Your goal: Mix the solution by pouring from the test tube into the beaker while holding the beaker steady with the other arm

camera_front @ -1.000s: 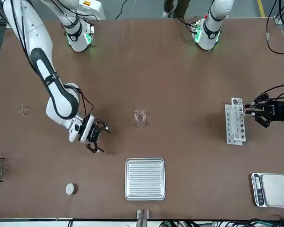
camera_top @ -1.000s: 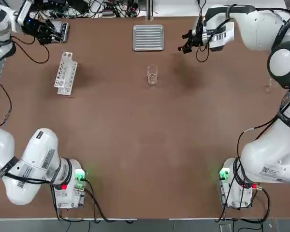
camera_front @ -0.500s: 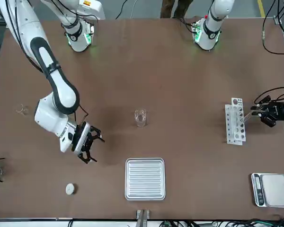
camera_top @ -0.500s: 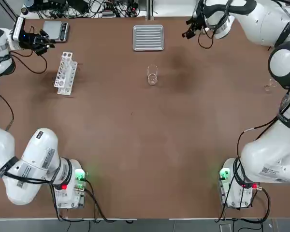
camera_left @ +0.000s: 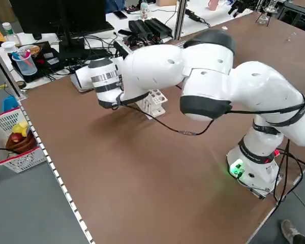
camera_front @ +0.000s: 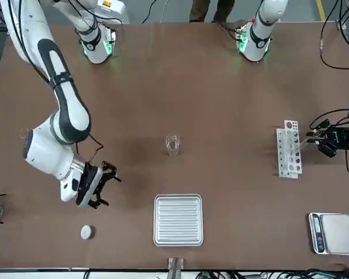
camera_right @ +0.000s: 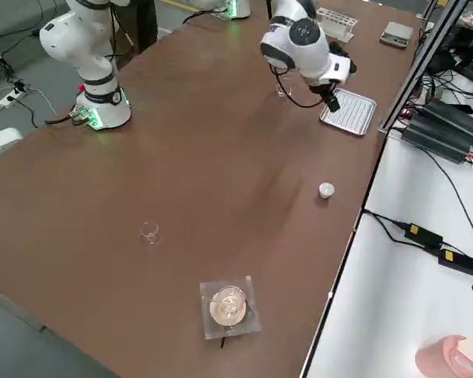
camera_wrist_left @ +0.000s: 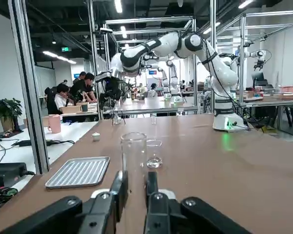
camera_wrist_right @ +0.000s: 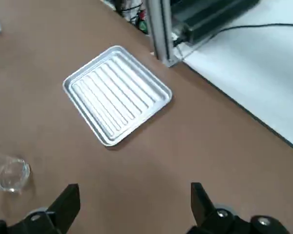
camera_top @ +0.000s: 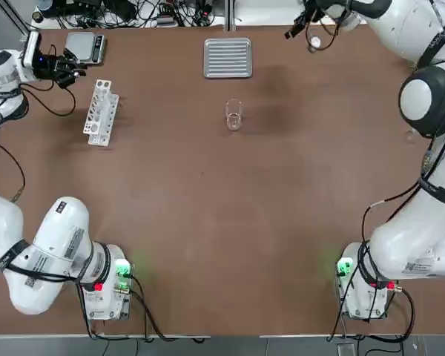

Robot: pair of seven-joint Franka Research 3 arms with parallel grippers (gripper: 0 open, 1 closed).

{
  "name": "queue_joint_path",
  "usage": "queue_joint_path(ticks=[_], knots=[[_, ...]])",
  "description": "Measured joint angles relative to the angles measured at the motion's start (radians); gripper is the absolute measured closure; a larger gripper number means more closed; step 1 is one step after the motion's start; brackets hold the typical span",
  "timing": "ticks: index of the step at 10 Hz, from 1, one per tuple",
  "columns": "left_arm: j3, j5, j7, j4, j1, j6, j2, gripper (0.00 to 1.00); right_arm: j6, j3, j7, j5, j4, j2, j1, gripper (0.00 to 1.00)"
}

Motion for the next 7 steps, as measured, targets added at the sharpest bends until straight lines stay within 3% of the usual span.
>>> queue_joint_path(ticks=[3, 7], knots=[[0.018, 0.000, 0.016, -0.029, 0.000, 0.000, 0.001, 0.78, -0.114, -0.021, 0.297, -0.093, 0.082, -0.001, 0.003, 0.00], [0.044, 0.000, 0.054, -0.036, 0.001, -0.001, 0.001, 0.78, -0.211, -0.030, 0.541, -0.207, 0.131, -0.028, 0.004, 0.00]])
